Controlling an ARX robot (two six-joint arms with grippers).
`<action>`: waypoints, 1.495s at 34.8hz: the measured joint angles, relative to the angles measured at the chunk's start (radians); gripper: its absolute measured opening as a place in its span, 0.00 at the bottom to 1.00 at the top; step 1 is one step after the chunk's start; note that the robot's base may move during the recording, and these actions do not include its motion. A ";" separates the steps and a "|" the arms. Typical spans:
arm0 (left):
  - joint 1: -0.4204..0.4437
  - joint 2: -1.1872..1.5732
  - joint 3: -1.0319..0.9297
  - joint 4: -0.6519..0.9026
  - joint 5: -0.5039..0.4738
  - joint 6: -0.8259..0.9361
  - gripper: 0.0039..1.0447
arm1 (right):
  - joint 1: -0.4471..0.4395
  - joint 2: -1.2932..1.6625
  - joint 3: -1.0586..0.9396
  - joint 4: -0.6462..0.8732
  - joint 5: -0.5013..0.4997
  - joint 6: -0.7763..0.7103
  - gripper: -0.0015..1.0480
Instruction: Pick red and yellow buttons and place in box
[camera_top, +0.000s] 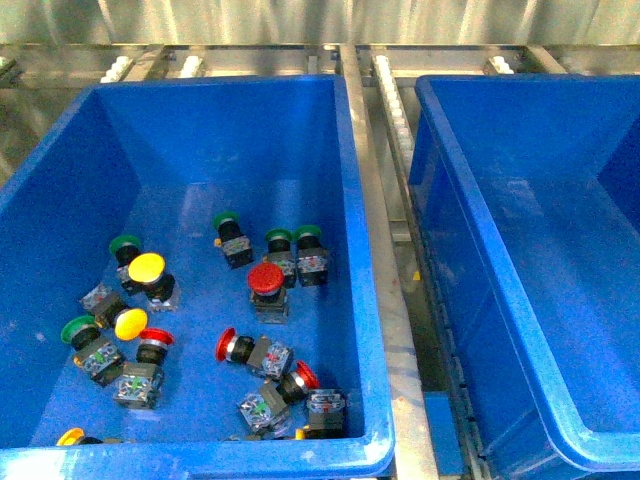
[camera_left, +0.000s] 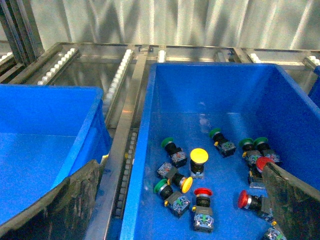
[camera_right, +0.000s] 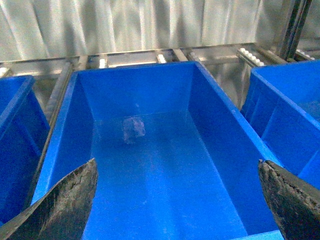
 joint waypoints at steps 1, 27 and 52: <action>0.000 0.000 0.000 0.000 0.000 0.000 0.93 | 0.000 0.000 0.000 0.000 0.000 0.000 0.93; 0.000 0.000 0.000 0.000 0.000 0.000 0.93 | 0.000 0.000 0.000 0.000 0.000 0.000 0.93; 0.000 0.000 0.000 0.000 0.000 0.000 0.93 | 0.000 0.000 0.000 0.000 0.000 0.000 0.93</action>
